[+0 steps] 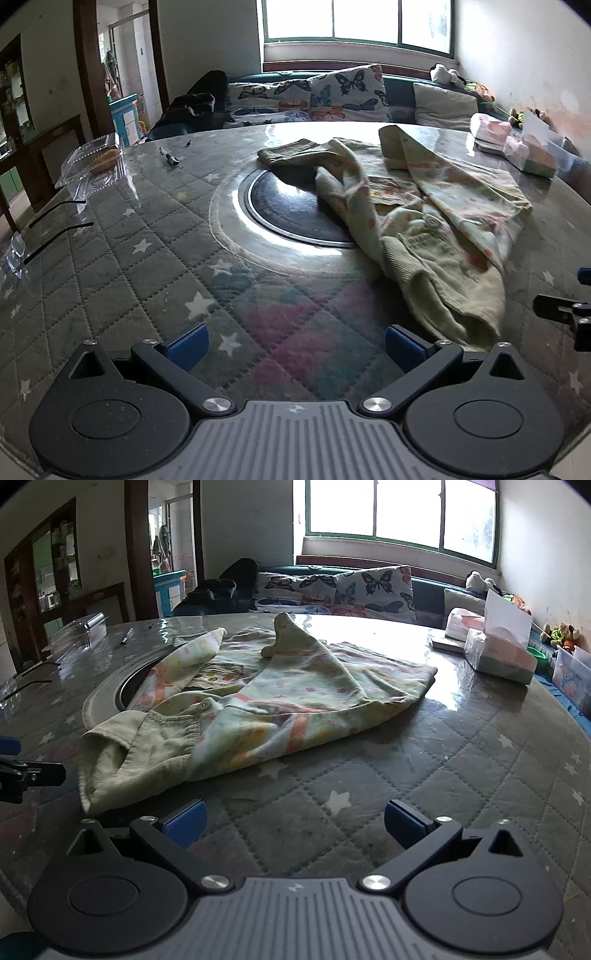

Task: Fold clothes
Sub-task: 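Move both grippers toward the crumpled green shirt on the table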

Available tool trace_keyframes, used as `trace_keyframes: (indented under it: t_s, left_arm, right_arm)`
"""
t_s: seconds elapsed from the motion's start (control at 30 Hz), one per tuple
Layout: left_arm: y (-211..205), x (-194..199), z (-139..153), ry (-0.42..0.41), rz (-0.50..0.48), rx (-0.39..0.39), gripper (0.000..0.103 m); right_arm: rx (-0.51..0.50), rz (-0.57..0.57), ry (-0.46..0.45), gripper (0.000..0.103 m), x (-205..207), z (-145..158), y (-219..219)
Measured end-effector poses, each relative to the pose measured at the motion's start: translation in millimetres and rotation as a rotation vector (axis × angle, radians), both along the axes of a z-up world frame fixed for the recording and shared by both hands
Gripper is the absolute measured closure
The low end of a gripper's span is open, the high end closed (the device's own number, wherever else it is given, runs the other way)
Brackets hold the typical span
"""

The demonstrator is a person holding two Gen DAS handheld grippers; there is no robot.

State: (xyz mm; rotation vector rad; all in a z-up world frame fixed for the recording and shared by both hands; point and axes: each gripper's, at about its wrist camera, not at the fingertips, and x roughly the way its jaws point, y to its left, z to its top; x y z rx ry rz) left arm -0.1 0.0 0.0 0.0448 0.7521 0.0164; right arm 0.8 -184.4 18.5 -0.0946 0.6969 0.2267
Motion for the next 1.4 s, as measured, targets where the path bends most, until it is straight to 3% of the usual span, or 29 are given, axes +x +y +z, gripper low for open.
trace_keyframes:
  t_s: [0.23,0.57,1.4]
  left_arm:
    - [-12,-9,-3,0.026,-0.039,0.015,0.000]
    - [-33,-19,-3,0.051,-0.104,0.048,0.000]
    - [-39,-11,-7,0.070,-0.128,0.052,0.000]
  right_arm:
    - [0.019,0.001,-0.039,0.000,-15,3,0]
    - [0.024,0.010,0.004,0.000,-12,2,2]
    - [0.003,0.035,0.013,0.000,-9,2,13]
